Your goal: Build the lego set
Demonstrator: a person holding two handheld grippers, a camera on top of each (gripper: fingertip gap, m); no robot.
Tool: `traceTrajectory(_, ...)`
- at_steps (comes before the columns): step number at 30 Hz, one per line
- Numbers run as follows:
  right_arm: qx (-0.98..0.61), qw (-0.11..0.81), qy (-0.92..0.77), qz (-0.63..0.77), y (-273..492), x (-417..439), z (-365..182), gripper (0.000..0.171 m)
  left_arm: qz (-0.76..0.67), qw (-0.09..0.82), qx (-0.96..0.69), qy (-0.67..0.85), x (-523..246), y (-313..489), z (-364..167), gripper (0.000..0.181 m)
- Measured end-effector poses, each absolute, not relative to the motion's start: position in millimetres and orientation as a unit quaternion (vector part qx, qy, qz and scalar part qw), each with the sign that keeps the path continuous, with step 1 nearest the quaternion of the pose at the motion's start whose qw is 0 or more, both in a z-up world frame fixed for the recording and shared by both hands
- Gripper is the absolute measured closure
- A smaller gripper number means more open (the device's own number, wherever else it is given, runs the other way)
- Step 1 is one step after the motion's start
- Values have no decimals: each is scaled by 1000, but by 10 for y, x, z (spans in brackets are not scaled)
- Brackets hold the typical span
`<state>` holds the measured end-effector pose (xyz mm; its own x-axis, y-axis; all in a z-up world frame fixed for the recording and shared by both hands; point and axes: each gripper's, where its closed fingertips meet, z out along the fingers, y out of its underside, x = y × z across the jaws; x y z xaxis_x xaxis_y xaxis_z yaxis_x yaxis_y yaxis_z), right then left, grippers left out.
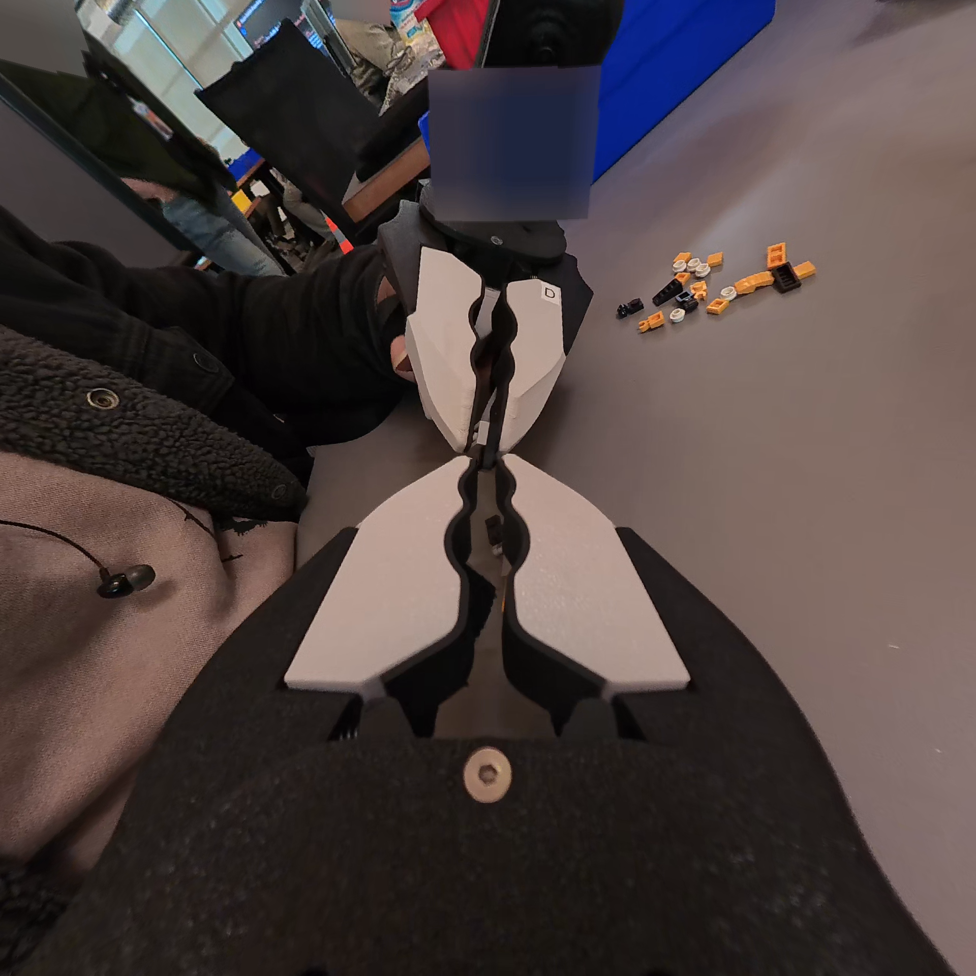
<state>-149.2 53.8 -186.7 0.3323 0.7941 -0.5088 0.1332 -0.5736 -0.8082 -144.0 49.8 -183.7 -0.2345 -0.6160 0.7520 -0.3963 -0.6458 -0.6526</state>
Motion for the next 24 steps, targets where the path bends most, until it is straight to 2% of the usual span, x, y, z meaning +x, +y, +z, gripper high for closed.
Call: traceTrajectory(24,-758,318,-327,467,508,-1472,-1993,166,-634,125,-623,440,-1467,569,-1887,174)
